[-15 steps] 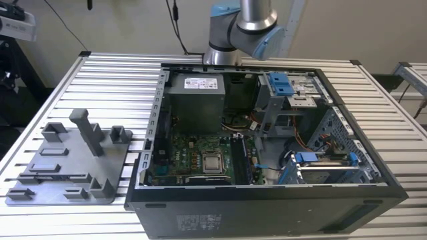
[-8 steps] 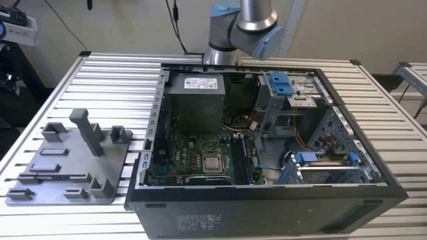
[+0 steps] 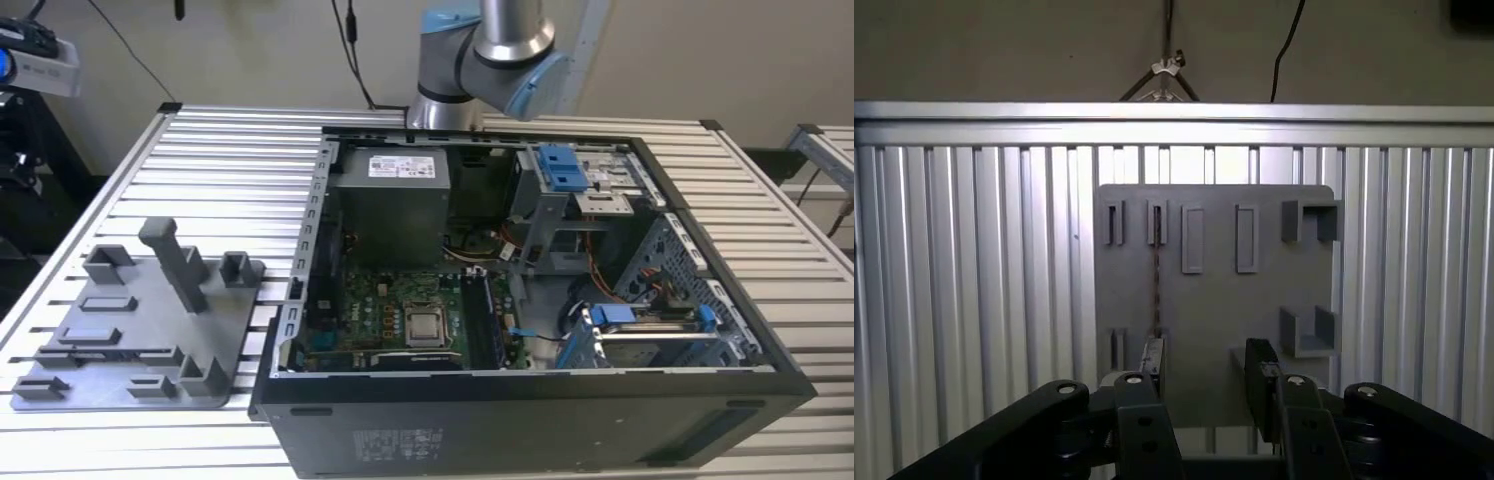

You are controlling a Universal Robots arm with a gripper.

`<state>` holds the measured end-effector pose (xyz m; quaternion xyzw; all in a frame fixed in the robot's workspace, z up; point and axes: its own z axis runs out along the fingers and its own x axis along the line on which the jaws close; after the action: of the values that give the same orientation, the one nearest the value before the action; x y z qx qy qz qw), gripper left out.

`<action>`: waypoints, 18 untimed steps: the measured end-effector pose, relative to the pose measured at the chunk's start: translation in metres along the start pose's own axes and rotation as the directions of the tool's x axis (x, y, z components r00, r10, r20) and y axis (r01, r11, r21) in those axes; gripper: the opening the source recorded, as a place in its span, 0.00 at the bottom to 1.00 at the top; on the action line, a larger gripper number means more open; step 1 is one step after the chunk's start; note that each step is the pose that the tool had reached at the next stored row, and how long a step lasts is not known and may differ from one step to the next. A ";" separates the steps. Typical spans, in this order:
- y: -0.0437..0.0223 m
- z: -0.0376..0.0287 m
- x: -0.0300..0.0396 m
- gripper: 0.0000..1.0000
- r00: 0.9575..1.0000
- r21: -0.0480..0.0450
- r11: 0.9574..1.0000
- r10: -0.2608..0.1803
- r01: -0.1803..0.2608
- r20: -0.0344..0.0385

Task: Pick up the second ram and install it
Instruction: 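Pick up the second ram and move it above second insertion slot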

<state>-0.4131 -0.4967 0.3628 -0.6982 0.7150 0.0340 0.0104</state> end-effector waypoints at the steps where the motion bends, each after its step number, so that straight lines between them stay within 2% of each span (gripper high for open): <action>1: 0.0000 0.0005 0.0000 0.46 1.000 0.000 1.000 0.000 0.000 0.000; 4: -0.0001 0.0033 0.0002 0.46 1.000 0.000 1.000 0.000 0.000 -0.001; 8: -0.0003 0.0084 0.0006 0.46 1.000 0.000 1.000 0.000 0.000 -0.006; 18: -0.0003 0.0206 0.0013 0.46 1.000 0.002 1.000 -0.003 0.003 -0.009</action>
<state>-0.4134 -0.4967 0.3421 -0.6994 0.7141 0.0304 0.0080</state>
